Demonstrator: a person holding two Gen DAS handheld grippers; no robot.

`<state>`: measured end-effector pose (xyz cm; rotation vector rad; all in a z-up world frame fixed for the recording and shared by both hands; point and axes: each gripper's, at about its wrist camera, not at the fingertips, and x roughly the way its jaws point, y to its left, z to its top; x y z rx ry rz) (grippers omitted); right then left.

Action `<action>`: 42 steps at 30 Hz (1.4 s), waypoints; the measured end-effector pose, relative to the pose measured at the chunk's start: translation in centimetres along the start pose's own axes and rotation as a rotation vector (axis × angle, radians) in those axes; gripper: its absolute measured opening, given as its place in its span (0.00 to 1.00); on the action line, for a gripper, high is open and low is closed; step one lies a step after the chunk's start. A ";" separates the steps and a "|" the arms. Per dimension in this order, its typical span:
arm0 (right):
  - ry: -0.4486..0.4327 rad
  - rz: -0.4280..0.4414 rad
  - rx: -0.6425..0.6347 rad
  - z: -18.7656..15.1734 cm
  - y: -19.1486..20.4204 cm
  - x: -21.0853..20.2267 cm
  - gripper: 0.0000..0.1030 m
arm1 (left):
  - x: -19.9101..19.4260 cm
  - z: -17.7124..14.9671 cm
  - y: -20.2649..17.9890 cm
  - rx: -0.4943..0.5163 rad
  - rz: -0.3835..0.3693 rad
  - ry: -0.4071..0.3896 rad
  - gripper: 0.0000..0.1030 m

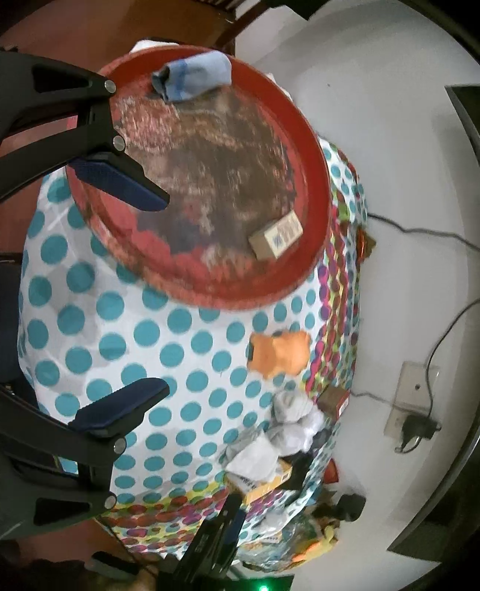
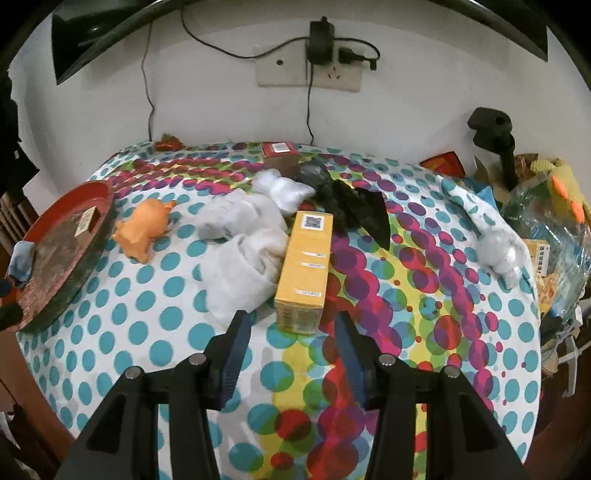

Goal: Organize objects
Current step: 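Grasp the yellow box with the right gripper, then grasp the orange toy with the left gripper while the right gripper holds the yellow box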

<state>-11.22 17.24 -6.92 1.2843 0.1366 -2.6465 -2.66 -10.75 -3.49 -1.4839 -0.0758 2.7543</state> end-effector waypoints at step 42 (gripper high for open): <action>-0.044 -0.005 0.137 0.3 -5.3 5.2 0.30 | 11.0 9.8 -6.9 0.063 0.028 0.056 0.88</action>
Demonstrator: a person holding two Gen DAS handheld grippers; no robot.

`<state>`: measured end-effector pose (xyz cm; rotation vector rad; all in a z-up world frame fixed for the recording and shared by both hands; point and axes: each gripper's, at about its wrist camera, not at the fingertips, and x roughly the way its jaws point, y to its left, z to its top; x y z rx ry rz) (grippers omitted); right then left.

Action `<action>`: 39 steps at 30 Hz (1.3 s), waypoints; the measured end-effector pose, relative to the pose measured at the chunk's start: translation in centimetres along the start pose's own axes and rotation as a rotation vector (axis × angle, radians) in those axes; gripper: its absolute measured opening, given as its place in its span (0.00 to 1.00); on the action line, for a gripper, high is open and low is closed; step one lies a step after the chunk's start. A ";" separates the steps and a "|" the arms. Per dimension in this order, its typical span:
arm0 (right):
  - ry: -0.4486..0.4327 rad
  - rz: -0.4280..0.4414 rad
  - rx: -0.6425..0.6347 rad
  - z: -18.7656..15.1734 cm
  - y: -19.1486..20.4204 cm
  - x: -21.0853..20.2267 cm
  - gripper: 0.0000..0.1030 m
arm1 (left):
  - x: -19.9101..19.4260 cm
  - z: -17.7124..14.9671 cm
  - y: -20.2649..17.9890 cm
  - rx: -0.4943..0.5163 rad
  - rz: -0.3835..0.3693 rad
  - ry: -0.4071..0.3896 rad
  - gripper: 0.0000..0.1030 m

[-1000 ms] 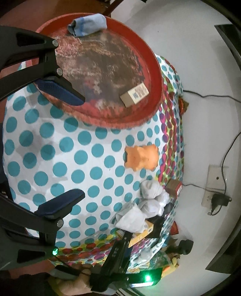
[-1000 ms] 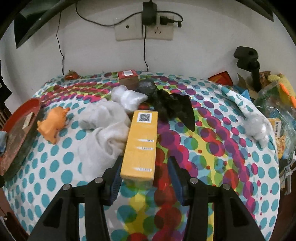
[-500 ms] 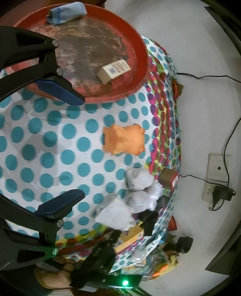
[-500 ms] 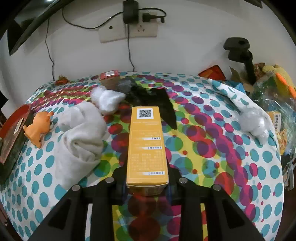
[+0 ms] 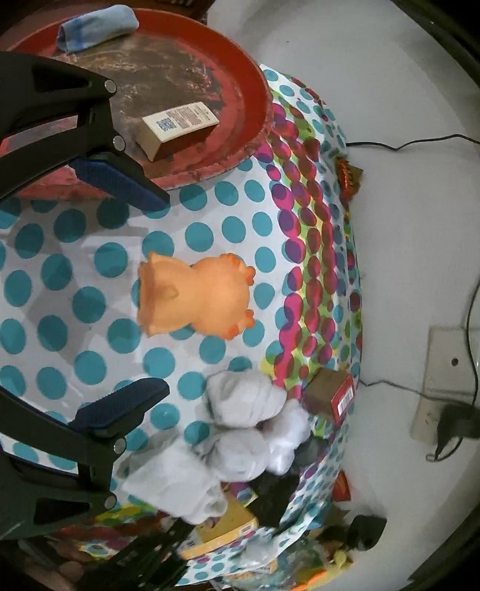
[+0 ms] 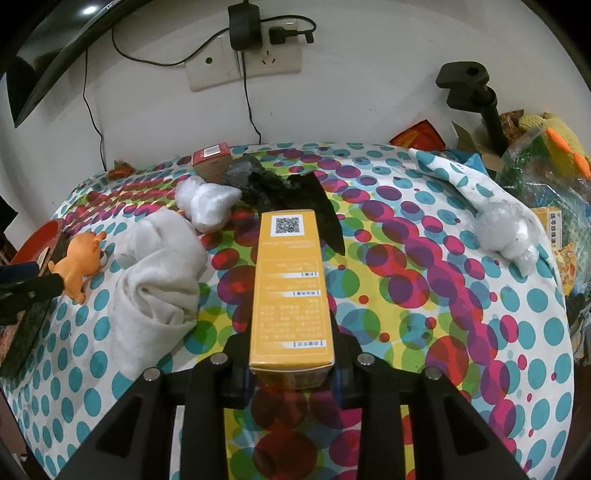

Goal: Organize objects
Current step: 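Grasp the orange toy with the left gripper while the right gripper holds the yellow box, then carry the orange toy onto the red tray beside the sock, open left gripper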

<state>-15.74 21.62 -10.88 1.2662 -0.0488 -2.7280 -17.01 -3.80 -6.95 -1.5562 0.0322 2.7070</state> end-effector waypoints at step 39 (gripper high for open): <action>0.014 0.013 0.016 0.0 -0.5 0.3 0.30 | -0.2 0.5 0.3 -0.030 -0.067 0.016 0.42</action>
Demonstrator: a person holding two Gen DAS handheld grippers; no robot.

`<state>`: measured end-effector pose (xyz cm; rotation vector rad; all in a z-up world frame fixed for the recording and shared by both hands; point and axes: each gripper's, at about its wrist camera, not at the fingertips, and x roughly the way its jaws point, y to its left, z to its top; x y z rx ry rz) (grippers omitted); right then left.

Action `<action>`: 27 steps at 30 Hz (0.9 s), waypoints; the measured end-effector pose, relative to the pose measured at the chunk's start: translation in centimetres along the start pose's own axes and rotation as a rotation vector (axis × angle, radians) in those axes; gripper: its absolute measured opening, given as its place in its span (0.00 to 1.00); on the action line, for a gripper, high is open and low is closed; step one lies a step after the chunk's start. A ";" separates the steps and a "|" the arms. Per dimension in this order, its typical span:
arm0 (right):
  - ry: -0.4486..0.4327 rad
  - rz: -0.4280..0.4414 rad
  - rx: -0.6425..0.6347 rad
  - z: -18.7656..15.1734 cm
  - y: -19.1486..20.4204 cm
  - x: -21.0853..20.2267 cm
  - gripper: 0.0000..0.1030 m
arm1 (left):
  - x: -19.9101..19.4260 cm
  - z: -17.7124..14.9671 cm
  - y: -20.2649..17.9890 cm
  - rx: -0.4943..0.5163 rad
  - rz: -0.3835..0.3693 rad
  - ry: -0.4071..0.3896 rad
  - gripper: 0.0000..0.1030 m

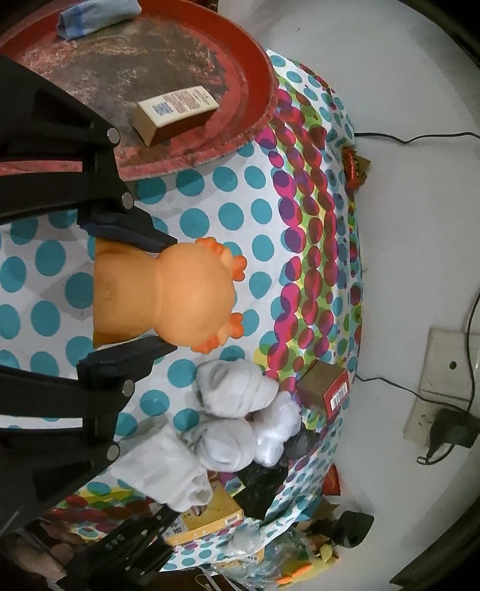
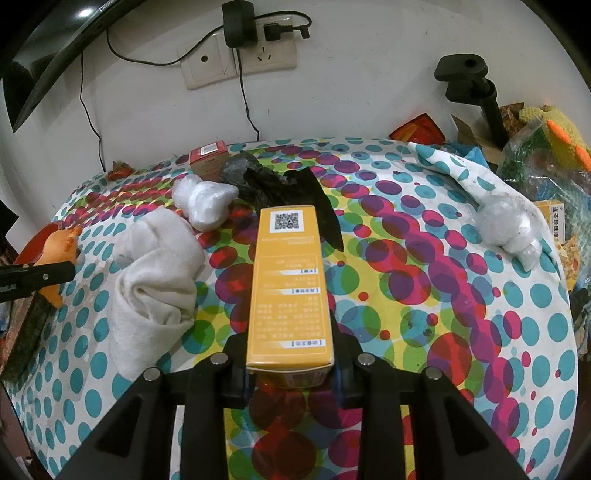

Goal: Organize objects
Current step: 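Carry the orange toy onto the red tray beside the sock, open left gripper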

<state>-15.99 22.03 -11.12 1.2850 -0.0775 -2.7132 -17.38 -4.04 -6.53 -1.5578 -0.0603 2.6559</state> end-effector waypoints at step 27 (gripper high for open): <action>0.002 -0.029 -0.024 0.0 0.4 0.0 0.30 | -6.9 -3.5 10.2 -0.128 0.102 -0.046 0.43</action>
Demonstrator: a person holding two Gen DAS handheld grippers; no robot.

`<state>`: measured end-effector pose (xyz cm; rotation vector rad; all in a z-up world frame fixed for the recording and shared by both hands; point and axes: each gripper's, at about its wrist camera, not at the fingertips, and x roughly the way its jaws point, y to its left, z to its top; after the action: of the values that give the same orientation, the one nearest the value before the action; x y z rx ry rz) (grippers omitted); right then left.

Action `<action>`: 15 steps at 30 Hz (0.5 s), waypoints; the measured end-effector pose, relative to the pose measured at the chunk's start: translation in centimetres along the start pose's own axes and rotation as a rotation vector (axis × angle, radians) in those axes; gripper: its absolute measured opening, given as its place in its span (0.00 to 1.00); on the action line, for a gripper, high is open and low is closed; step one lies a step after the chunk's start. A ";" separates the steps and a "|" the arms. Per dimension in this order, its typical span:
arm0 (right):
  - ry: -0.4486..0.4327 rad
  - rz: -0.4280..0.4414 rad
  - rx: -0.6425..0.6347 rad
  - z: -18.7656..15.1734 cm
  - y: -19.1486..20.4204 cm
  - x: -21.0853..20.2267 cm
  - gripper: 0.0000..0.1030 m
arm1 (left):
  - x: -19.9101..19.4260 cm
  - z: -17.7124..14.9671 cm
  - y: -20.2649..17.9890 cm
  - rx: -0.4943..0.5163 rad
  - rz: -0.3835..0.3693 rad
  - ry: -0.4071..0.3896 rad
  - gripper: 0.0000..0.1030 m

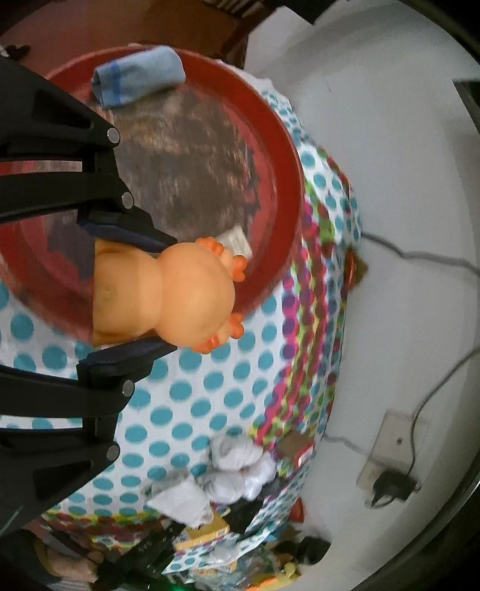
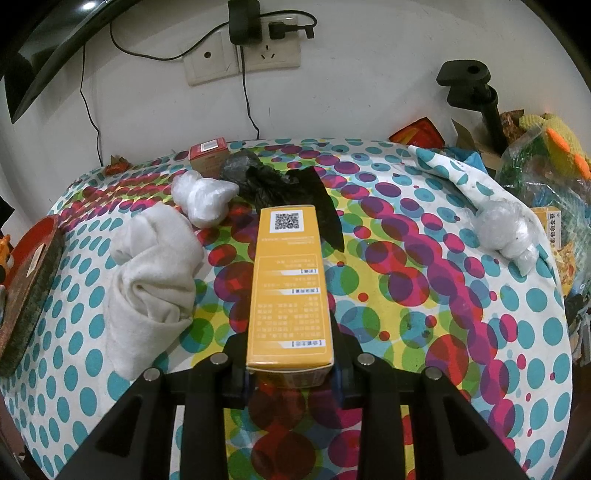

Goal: Organize objects
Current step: 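Carry the orange toy onto the red tray beside the sock, open left gripper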

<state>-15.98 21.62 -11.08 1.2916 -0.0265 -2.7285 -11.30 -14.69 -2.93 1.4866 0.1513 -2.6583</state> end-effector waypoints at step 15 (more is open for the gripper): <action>0.004 -0.015 -0.015 0.0 0.3 0.1 0.30 | 1.6 -1.8 10.1 -0.132 0.159 0.022 0.43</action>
<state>-16.02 21.33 -11.14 1.2988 0.0046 -2.7325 -9.30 -24.54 -5.63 1.4240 0.1973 -2.4580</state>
